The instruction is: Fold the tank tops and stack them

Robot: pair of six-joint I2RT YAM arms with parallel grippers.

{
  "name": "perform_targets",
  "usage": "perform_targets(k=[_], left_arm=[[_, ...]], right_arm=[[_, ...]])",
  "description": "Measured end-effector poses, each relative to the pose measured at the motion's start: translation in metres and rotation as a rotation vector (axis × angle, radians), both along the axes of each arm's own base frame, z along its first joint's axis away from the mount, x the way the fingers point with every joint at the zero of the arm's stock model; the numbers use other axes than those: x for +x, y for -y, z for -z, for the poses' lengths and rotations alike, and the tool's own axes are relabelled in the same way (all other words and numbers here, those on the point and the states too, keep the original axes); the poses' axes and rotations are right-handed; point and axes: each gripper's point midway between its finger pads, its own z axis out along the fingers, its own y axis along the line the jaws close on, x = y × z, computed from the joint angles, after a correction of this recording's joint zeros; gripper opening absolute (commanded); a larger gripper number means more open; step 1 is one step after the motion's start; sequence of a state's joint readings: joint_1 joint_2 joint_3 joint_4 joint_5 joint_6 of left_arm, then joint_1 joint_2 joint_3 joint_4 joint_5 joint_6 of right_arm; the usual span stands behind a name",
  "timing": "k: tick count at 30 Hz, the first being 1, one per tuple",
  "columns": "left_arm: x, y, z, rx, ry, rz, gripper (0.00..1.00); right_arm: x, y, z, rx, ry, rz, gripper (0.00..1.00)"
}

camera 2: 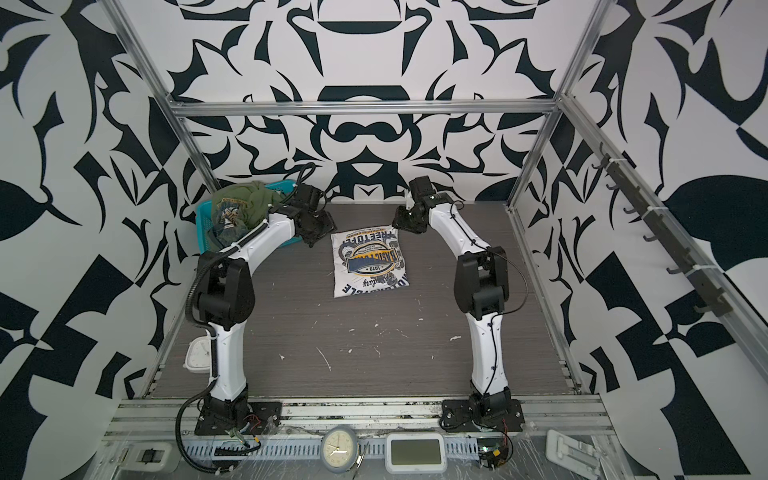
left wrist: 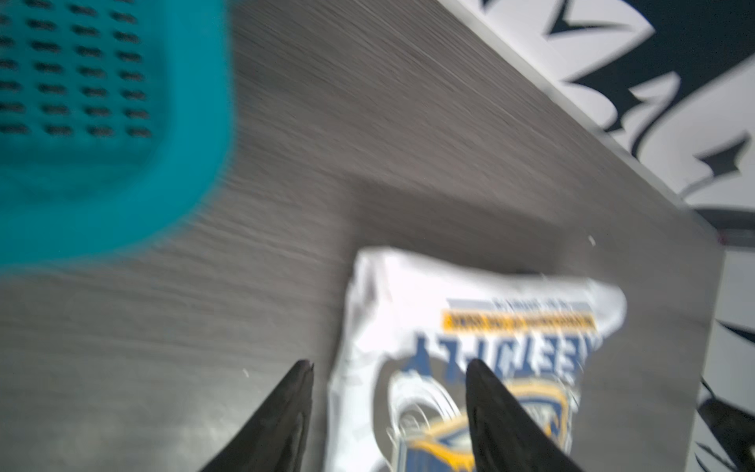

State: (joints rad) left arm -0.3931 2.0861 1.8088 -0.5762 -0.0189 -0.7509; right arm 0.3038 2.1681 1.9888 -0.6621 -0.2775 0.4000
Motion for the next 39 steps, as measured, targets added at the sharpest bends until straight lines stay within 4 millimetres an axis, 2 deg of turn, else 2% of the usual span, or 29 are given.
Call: perform_targets(k=[2, 4, 6, 8, 10, 13, 15, 17, 20, 22, 25, 28, 30, 31, 32, 36, 38, 39], left_arm=[[-0.003, 0.017, -0.003, -0.012, 0.018, 0.031, 0.56], [-0.005, 0.033, 0.003, -0.024, 0.019, 0.063, 0.55], [-0.002, 0.041, 0.015, -0.024, 0.011, 0.073, 0.55], [0.009, 0.042, 0.031, -0.017, 0.001, 0.067, 0.53], [0.021, 0.039, 0.049, -0.007, -0.012, 0.054, 0.53], [0.038, 0.030, 0.080, 0.024, -0.032, 0.030, 0.53], [0.048, 0.026, 0.095, 0.043, -0.036, 0.021, 0.53], [0.058, 0.025, 0.087, 0.052, 0.000, 0.015, 0.52], [0.064, 0.021, 0.090, 0.082, 0.010, 0.007, 0.53], [0.062, 0.017, 0.095, 0.108, -0.001, 0.008, 0.53], [0.062, 0.015, 0.089, 0.133, 0.002, 0.015, 0.55], [0.059, 0.019, 0.079, 0.153, 0.012, 0.032, 0.58], [0.053, 0.020, 0.067, 0.160, 0.015, 0.044, 0.60], [0.048, 0.023, 0.059, 0.160, 0.020, 0.050, 0.62], [0.041, 0.026, 0.047, 0.158, 0.029, 0.059, 0.63], [0.006, 0.048, 0.005, 0.134, 0.072, 0.119, 0.66], [-0.012, 0.063, -0.007, 0.115, 0.092, 0.157, 0.66], [-0.018, 0.069, -0.009, 0.109, 0.094, 0.173, 0.66]], right_arm=[[-0.002, -0.019, -0.003, 0.018, 0.022, -0.036, 0.44], [-0.001, -0.035, 0.004, 0.033, 0.020, -0.062, 0.44], [0.004, -0.051, 0.021, 0.041, 0.005, -0.084, 0.43], [0.010, -0.059, 0.044, 0.037, -0.022, -0.092, 0.42], [0.018, -0.059, 0.069, 0.023, -0.053, -0.085, 0.41], [0.032, -0.047, 0.101, -0.015, -0.089, -0.053, 0.41], [0.040, -0.040, 0.110, -0.021, -0.094, -0.038, 0.43], [0.050, -0.032, 0.104, -0.048, -0.064, -0.020, 0.45], [0.057, -0.017, 0.101, -0.093, -0.046, 0.000, 0.48], [0.058, -0.011, 0.101, -0.116, -0.048, 0.005, 0.50], [0.056, -0.002, 0.099, -0.143, -0.055, 0.010, 0.57], [0.050, 0.006, 0.085, -0.165, -0.048, 0.012, 0.61], [0.040, 0.011, 0.068, -0.172, -0.041, 0.015, 0.63], [0.033, 0.014, 0.058, -0.175, -0.036, 0.017, 0.67], [0.025, 0.015, 0.046, -0.179, -0.024, 0.016, 0.83], [-0.003, 0.015, 0.005, -0.204, 0.032, 0.017, 0.93], [-0.015, 0.006, -0.006, -0.210, 0.056, 0.001, 0.94], [-0.019, 0.001, -0.006, -0.213, 0.058, -0.009, 0.94]])
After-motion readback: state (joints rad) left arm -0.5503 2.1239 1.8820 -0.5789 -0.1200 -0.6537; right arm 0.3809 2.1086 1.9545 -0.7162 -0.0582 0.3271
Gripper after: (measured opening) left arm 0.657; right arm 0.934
